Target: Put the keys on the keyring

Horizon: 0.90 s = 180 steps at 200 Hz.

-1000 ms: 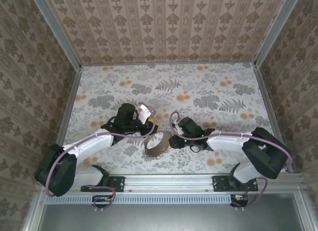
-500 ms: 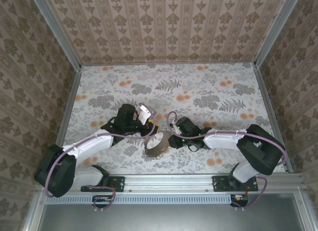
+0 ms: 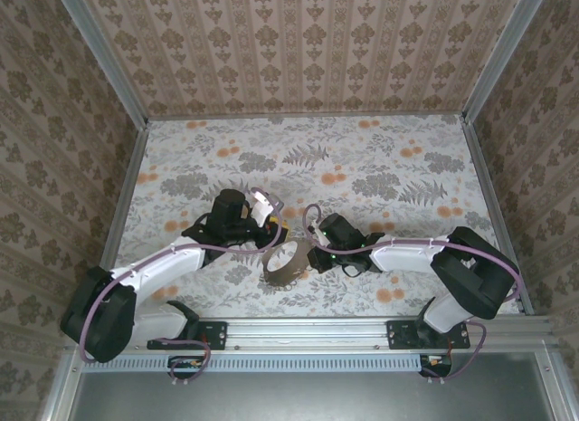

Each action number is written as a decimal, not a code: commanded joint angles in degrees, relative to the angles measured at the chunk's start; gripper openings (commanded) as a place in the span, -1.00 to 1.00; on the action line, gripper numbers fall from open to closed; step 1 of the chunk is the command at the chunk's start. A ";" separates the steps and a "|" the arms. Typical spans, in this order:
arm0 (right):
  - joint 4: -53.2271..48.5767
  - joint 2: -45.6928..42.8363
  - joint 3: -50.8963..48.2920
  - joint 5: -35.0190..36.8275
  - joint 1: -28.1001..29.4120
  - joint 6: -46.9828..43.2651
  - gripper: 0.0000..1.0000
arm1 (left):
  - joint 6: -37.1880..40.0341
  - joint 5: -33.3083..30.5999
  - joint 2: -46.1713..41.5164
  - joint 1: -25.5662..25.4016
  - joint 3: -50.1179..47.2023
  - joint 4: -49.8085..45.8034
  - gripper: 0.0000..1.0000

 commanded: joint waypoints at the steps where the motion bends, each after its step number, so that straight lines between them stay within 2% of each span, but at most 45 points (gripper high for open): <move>1: -2.23 -0.05 0.81 1.15 0.36 -1.35 -0.78 | 0.77 -0.28 -1.35 -0.20 -0.58 -0.49 -0.44; 22: -2.79 -0.74 0.82 1.99 0.40 -1.87 -0.83 | 0.72 -0.55 -1.90 -0.20 -0.58 -0.66 -0.43; 46: -2.66 -1.74 0.44 2.37 0.39 -2.68 -1.00 | 0.61 -0.59 -2.58 -0.25 -0.51 -1.07 -0.44; 67: 1.07 -3.97 -1.29 0.58 0.36 -4.51 -1.00 | 0.48 -0.68 -3.75 -0.66 -0.14 -2.17 -0.43; 91: 3.24 -7.74 -1.70 -3.61 0.34 -8.87 -1.00 | 0.89 -0.50 -6.20 -2.19 -0.31 -3.03 -0.43; 116: 3.17 -17.20 -2.21 -6.76 0.41 -14.54 -1.00 | 0.46 2.48 -7.86 -2.96 1.64 -3.63 -0.44; 138: 2.85 -21.86 -0.79 -10.53 -0.18 -18.54 -1.00 | 0.93 3.10 -11.33 -4.43 4.05 -6.85 -0.45; 159: 3.55 -24.31 0.85 -13.93 -1.16 -19.43 -1.00 | 2.00 3.97 -15.46 -5.33 6.49 -11.73 -0.49; 172: 5.43 -25.94 1.10 -17.68 -2.41 -18.50 -1.00 | 3.60 4.99 -17.62 -5.56 8.65 -15.51 -0.60; 180: 6.78 -27.21 1.13 -21.20 -3.15 -17.67 -1.00 | 4.55 7.77 -18.68 -5.54 10.03 -17.55 -0.63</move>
